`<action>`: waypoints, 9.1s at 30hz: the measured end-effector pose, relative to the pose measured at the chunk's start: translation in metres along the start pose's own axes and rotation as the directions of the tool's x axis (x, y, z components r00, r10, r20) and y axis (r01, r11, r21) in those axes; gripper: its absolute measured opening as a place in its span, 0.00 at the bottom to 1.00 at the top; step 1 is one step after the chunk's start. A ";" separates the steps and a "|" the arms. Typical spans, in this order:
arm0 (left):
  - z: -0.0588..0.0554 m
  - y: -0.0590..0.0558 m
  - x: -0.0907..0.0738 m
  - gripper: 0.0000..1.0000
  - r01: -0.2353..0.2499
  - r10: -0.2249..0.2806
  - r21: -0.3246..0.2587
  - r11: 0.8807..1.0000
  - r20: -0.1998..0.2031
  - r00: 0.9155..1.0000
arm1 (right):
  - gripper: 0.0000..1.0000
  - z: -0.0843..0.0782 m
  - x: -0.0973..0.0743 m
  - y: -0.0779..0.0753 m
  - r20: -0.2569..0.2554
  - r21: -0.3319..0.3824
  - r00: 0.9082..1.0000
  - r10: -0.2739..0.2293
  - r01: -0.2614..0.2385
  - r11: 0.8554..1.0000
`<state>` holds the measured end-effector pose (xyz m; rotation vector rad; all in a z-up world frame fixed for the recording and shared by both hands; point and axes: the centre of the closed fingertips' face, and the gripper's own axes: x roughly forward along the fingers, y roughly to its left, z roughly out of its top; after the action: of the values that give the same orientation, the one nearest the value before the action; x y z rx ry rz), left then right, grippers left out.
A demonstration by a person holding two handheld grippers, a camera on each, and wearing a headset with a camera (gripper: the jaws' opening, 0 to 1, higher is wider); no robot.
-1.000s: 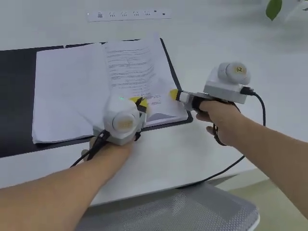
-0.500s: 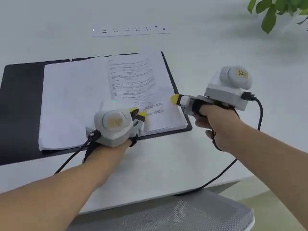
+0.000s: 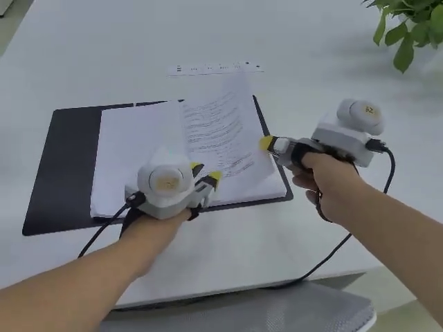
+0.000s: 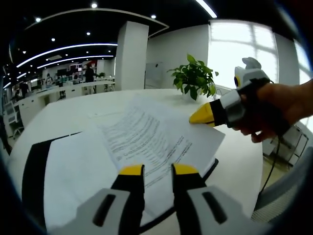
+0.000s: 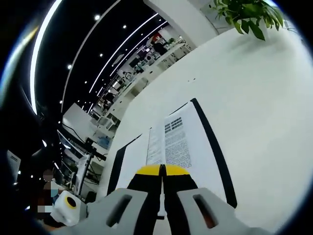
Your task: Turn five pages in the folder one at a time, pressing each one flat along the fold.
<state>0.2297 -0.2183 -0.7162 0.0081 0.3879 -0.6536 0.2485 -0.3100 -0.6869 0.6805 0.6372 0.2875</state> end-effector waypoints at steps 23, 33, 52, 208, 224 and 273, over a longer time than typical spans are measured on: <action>0.039 0.068 -0.094 0.26 -0.109 0.104 0.082 0.991 0.063 0.993 | 0.00 -0.018 0.023 0.122 -0.020 0.015 0.980 0.199 -0.199 0.980; 0.039 0.112 -0.133 0.25 -0.188 0.183 0.074 0.979 0.066 0.981 | 0.00 -0.046 0.067 0.160 -0.107 -0.006 0.963 0.249 -0.251 0.968; 0.016 0.160 -0.168 0.24 -0.264 0.263 0.024 0.964 0.040 0.964 | 0.00 -0.132 0.138 0.186 -0.301 -0.050 0.927 0.224 -0.250 0.967; -0.100 0.144 -0.099 0.17 -0.302 0.300 -0.022 0.953 -0.072 0.951 | 0.00 -0.015 0.237 0.042 0.005 -0.447 0.993 0.116 -0.101 0.889; -0.099 0.142 -0.100 0.17 -0.302 0.299 -0.021 0.953 -0.074 0.951 | 0.00 -0.039 0.188 0.054 0.006 -0.443 0.992 0.127 -0.112 0.890; -0.100 0.143 -0.099 0.17 -0.300 0.298 -0.019 0.954 -0.077 0.952 | 0.00 -0.118 0.108 0.050 -0.105 -0.497 0.979 0.172 -0.202 0.844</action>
<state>0.2080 -0.0337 -0.7903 0.0611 0.4569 -0.3481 0.2550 -0.1666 -0.7732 0.2234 0.5171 0.6348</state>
